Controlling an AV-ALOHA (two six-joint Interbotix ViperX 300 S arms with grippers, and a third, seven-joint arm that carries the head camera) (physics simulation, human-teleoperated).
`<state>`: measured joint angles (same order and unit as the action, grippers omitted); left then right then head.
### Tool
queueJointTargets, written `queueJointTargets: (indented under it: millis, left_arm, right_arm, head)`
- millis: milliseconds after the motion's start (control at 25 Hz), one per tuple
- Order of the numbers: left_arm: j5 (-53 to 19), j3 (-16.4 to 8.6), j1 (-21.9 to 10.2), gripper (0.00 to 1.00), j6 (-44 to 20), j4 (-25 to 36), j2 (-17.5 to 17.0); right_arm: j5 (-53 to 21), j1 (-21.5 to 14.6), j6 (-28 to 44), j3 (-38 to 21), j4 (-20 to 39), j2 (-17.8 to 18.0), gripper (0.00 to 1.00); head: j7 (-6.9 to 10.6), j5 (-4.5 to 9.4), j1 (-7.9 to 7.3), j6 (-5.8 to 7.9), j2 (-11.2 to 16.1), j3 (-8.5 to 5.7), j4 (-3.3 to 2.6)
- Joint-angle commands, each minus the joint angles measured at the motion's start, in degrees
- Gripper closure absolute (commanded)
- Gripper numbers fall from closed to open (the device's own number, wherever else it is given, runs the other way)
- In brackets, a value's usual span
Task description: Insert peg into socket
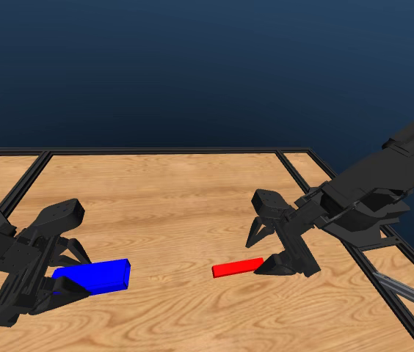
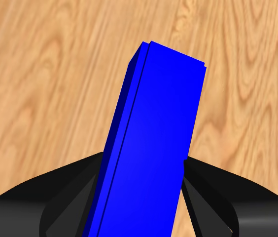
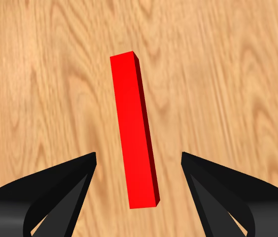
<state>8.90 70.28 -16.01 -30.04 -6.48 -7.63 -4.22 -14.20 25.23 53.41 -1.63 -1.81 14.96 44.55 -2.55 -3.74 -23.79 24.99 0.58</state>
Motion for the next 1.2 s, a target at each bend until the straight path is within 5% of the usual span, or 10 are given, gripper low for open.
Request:
queueJointTargets:
  millis: [40,400,440,480,600,960,1200]
  left_arm:
    - [4.9,-3.7,-1.3,1.0,1.4,1.1,3.8]
    - [5.6,-3.3,-1.5,1.0,1.7,0.5,3.0]
    - [5.4,-3.0,-1.5,1.0,1.7,0.5,3.2]
    - [5.9,-3.1,-1.5,1.0,1.6,0.4,3.1]
    - [6.3,-2.5,-1.6,1.0,1.7,0.0,3.0]
    - [6.2,-2.2,-1.4,1.0,2.2,-1.2,0.3]
    - [5.7,-2.0,-1.3,1.0,3.7,-1.7,-1.2]
  right_arm:
    - [-5.4,-2.1,5.7,-0.8,2.7,0.6,0.0]
    - [-8.2,-4.3,15.2,-3.5,8.4,4.6,0.0]
    - [-9.4,-4.4,16.2,-4.4,9.5,4.8,0.2]
    - [-9.3,-4.2,16.8,-6.0,10.4,5.2,1.0]
    - [-13.4,-4.8,19.0,-7.4,13.7,7.3,1.0]
    - [-22.9,-5.1,28.2,-11.4,24.4,5.0,1.0]
    - [-27.8,-4.3,26.7,-16.9,27.9,1.7,1.0]
  head:
    - [0.41,0.04,0.09,0.44,-0.7,-0.81,-0.05]
    - [0.07,0.61,-0.13,0.61,-0.8,-0.77,0.0]
    - [0.03,0.64,-0.14,0.6,-0.8,-0.77,0.01]
    - [-0.04,0.7,-0.19,0.59,-0.8,-0.8,0.03]
    - [-0.34,0.78,-0.49,0.65,-1.1,-0.78,0.11]
    - [-2.71,-0.07,-1.81,0.29,-2.8,-0.62,0.67]
    - [-5.03,-0.8,-3.4,-0.51,-3.7,-0.62,1.37]
